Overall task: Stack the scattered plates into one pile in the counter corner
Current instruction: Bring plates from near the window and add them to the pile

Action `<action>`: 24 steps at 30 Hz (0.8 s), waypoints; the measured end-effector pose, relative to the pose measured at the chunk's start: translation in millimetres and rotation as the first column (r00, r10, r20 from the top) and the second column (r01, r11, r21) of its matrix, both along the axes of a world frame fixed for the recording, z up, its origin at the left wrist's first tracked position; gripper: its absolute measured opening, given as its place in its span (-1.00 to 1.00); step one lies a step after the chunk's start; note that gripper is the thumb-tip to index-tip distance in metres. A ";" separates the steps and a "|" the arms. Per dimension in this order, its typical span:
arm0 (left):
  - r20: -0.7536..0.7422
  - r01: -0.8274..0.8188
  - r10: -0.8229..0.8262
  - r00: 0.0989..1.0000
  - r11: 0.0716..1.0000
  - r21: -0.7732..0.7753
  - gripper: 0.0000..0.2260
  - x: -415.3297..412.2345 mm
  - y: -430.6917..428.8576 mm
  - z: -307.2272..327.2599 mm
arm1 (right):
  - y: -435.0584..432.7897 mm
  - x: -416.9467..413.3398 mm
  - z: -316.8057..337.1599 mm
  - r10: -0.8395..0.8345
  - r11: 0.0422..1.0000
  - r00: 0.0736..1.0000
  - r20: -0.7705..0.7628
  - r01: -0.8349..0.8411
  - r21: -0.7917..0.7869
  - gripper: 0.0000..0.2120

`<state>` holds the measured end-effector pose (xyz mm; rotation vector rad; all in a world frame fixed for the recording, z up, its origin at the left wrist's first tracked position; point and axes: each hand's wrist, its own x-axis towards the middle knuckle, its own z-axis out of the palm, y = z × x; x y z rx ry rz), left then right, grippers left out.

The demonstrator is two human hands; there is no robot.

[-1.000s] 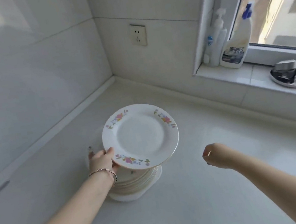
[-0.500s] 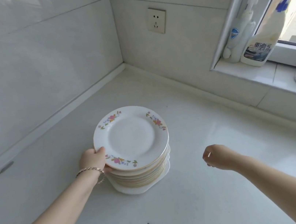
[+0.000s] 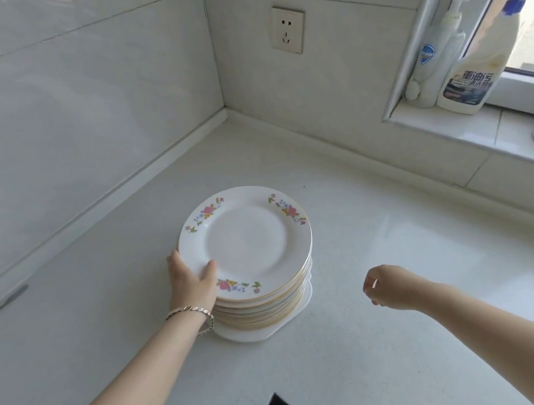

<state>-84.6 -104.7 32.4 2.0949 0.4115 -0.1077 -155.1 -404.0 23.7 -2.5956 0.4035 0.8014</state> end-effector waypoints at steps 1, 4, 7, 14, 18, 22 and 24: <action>0.010 -0.010 0.010 1.000 1.000 -0.003 -0.43 -1.0 -0.8 -1.5 | 1.4 0.1 0.9 0.000 1.000 1.000 0.002 0.000 0.001 -0.88; 0.000 -0.022 0.022 1.000 0.999 0.030 -0.45 -4.2 -2.7 0.1 | 3.2 -0.9 3.1 0.004 1.000 1.000 0.014 -0.004 -0.002 -0.89; 0.013 0.115 -0.131 0.991 0.916 0.384 -0.35 -13.3 -16.1 13.0 | 1.9 -5.3 5.3 -0.001 1.000 1.000 0.027 0.001 -0.006 -0.89; 0.214 0.588 -0.715 0.666 0.679 0.440 -0.46 -49.2 -110.2 46.2 | -39.3 -45.6 14.7 -0.159 0.985 0.987 0.038 0.161 -0.057 -0.88; -0.072 0.806 -0.893 0.443 0.362 0.469 -0.65 -67.0 -184.4 45.2 | -80.2 -94.7 17.2 -0.320 0.944 0.947 0.042 0.322 -0.066 -0.86; -0.331 0.828 -0.920 0.210 -0.013 0.561 -0.73 -97.7 -258.7 45.4 | -128.2 -164.5 19.0 -0.462 0.881 0.886 0.043 0.464 -0.094 -0.79; -0.376 0.843 -0.912 0.162 -0.070 0.534 -0.74 -118.4 -295.8 42.6 | -155.0 -204.5 17.3 -0.537 0.838 0.843 0.042 0.538 -0.095 -0.84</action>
